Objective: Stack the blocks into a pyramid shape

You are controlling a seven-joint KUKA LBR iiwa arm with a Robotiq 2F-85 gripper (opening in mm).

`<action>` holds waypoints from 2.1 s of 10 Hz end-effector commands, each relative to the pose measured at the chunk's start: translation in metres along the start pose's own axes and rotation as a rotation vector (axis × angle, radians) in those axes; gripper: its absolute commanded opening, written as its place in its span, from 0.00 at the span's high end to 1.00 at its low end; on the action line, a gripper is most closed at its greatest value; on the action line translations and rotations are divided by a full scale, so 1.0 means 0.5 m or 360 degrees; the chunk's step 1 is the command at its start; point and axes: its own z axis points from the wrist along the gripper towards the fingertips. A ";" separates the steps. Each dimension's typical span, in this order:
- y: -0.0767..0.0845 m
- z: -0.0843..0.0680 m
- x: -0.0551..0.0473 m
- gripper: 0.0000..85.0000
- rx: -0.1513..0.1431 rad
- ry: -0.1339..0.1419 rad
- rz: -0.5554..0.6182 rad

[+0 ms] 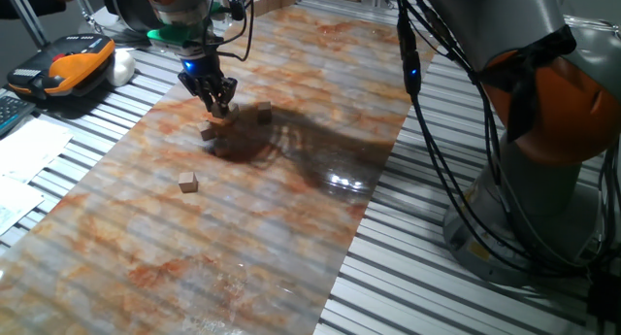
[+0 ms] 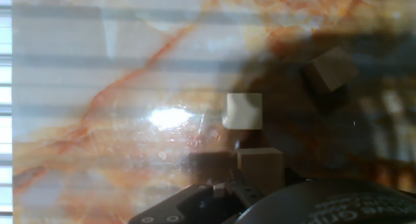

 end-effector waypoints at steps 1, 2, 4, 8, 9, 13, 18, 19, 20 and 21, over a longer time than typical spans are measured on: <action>0.001 0.002 0.000 1.00 0.0001 -0.0001 -0.0001; 0.002 0.004 -0.001 1.00 -0.0002 0.0001 -0.0004; 0.005 0.006 -0.005 1.00 0.0001 -0.0002 -0.0004; 0.013 0.013 -0.016 1.00 0.0000 0.0006 0.0028; 0.014 0.013 -0.019 1.00 -0.0005 0.0011 0.0028; 0.016 0.020 -0.021 1.00 -0.0005 0.0013 0.0037; 0.017 0.029 -0.022 1.00 -0.0012 0.0019 0.0035; 0.017 0.029 -0.023 1.00 -0.0012 0.0019 0.0035; 0.017 0.029 -0.024 1.00 -0.0012 0.0019 0.0035; 0.017 0.030 -0.025 1.00 -0.0012 0.0019 0.0035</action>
